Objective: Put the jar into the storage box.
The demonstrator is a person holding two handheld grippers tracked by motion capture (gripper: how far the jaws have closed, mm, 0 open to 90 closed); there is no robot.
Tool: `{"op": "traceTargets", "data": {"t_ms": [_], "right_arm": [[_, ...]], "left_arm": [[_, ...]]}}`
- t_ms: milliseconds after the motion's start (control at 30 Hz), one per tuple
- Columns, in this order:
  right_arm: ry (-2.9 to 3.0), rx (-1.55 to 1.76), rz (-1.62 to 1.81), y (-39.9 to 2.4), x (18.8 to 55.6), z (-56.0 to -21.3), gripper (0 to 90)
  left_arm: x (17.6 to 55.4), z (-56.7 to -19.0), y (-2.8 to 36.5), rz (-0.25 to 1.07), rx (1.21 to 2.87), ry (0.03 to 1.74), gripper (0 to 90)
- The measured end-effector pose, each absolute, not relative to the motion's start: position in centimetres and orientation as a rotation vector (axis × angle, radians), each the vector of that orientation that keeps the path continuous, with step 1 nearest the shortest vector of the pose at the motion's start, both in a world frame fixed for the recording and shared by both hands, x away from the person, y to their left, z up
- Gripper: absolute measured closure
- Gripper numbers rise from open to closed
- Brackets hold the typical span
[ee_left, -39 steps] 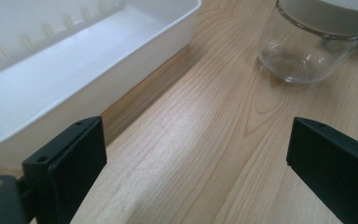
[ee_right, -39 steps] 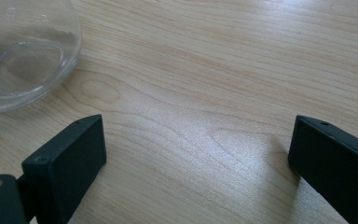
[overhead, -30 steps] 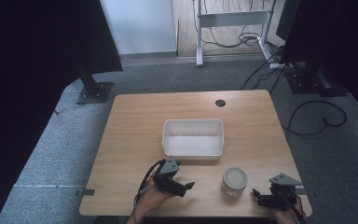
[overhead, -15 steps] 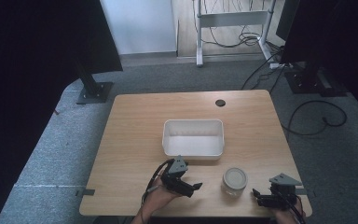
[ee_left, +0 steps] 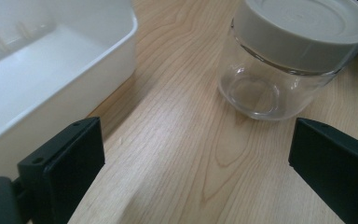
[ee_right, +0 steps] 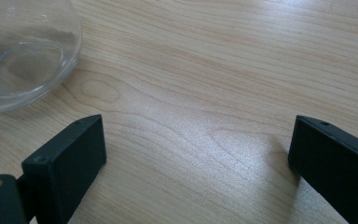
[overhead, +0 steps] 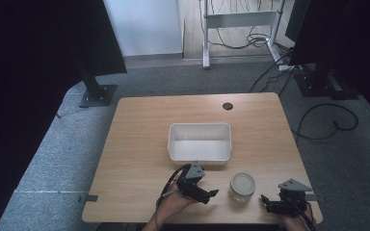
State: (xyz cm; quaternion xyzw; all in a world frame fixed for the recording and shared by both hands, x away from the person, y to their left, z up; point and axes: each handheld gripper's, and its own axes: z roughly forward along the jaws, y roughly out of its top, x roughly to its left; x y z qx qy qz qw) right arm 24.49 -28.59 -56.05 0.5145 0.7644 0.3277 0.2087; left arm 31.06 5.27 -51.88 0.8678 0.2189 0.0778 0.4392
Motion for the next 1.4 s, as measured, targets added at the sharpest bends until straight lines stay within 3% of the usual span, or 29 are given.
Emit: {"op": "traceTargets", "data": {"t_ms": [1400], "right_arm": [[2.132, 1.427, 0.913, -28.6, 24.5, -56.1, 3.4]], "left_arm": [[30.2, -52.9, -1.3, 0.111, 2.175, 0.408, 2.1]]}}
